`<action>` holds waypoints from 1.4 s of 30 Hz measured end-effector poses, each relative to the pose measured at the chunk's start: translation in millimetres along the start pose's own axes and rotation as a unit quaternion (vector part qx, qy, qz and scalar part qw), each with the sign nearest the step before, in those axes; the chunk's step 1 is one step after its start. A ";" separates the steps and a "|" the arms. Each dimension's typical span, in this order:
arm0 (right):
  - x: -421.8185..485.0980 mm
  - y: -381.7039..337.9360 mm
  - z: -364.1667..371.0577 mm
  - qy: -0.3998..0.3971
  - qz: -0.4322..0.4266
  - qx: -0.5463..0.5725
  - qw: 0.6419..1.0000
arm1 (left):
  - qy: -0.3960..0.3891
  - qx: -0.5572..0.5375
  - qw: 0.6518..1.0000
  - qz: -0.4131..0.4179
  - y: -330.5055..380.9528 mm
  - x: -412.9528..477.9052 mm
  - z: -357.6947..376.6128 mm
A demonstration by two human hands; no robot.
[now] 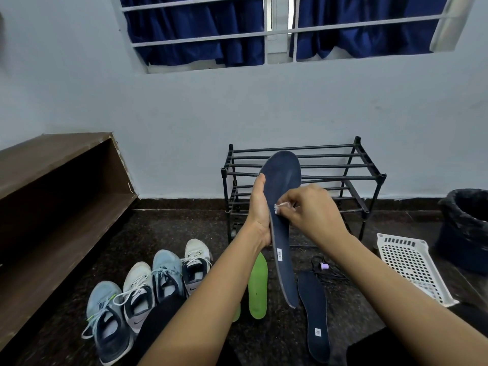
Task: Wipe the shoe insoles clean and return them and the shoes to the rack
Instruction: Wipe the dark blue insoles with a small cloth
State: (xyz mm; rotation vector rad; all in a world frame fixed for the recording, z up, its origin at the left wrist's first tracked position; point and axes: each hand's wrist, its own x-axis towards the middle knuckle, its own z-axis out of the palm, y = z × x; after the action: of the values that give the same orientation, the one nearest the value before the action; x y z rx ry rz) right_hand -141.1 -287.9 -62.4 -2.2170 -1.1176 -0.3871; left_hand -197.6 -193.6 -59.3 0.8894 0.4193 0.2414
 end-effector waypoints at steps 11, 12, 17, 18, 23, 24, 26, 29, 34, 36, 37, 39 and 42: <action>21.8 26.4 -14.7 0.125 0.087 0.004 0.988 | -0.038 0.036 0.999 -0.011 -8.4 -4.9 12.8; 22.4 26.9 -14.3 0.121 0.087 0.020 0.989 | -0.038 0.035 0.999 -0.011 -8.0 -3.4 11.4; 14.8 19.6 -7.3 0.050 0.067 0.029 0.996 | -0.026 0.029 0.999 -0.005 -5.6 0.8 3.7; 12.0 17.2 -5.1 0.028 0.058 0.031 0.997 | -0.023 0.023 0.999 0.000 -5.6 0.6 2.5; -3.1 0.0 4.6 -0.033 -0.013 -0.022 0.999 | 0.002 0.026 1.000 0.013 -4.6 1.8 -4.3; -4.2 -1.0 4.5 -0.035 -0.025 -0.032 0.999 | 0.005 0.027 1.000 0.013 -4.8 1.7 -4.4; -2.4 1.9 1.7 -0.022 -0.025 -0.020 0.999 | 0.004 0.027 1.000 0.015 -4.9 0.9 -2.4; 5.4 10.9 -5.8 0.018 0.015 0.002 1.000 | -0.007 0.018 1.000 0.014 -7.4 -0.8 3.1; 15.5 21.3 -13.5 0.091 0.077 0.001 0.993 | -0.013 0.034 0.999 0.004 -11.4 -2.0 10.5; 17.3 23.9 -13.7 0.105 0.083 0.007 0.991 | -0.017 0.036 0.999 0.005 -10.6 -4.5 13.2; 18.4 24.6 -14.1 0.111 0.084 0.004 0.990 | -0.022 0.039 0.999 0.004 -11.0 -4.6 13.7; 21.2 26.7 -15.3 0.123 0.093 -0.007 0.988 | -0.030 0.041 0.999 -0.003 -12.6 -3.6 13.4; 24.4 29.6 -17.2 0.136 0.102 0.014 0.985 | -0.031 0.033 0.999 -0.016 -13.5 -0.9 11.4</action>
State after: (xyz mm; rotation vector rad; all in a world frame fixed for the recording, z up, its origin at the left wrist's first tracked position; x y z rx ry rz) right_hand -102.6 -297.2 -48.7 -2.1490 -0.7412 -0.5622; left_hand -192.8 -210.1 -63.4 0.9517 0.3846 0.1715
